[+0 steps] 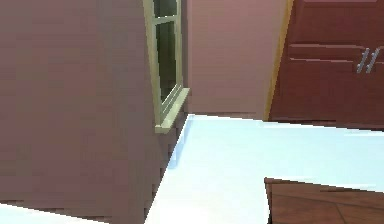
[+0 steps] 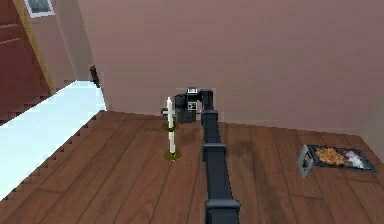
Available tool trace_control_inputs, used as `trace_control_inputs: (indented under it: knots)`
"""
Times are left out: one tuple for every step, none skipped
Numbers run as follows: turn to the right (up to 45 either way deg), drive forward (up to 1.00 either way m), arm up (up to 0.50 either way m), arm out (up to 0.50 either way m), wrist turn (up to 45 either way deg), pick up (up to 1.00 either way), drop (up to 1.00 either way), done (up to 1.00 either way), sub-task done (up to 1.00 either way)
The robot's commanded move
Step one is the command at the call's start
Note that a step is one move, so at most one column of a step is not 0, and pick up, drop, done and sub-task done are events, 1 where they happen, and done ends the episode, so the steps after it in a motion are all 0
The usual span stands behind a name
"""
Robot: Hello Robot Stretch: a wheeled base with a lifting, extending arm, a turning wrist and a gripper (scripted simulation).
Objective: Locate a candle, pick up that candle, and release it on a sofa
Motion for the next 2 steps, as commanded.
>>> trace_control_inputs:
  knots:
    - [0.0, 0.0, 0.1, 0.0, 0.0, 0.0, 0.0, 0.0, 0.0]
    - [0.0, 0.0, 0.06, 0.0, 0.0, 0.0, 0.0, 0.0, 0.0]
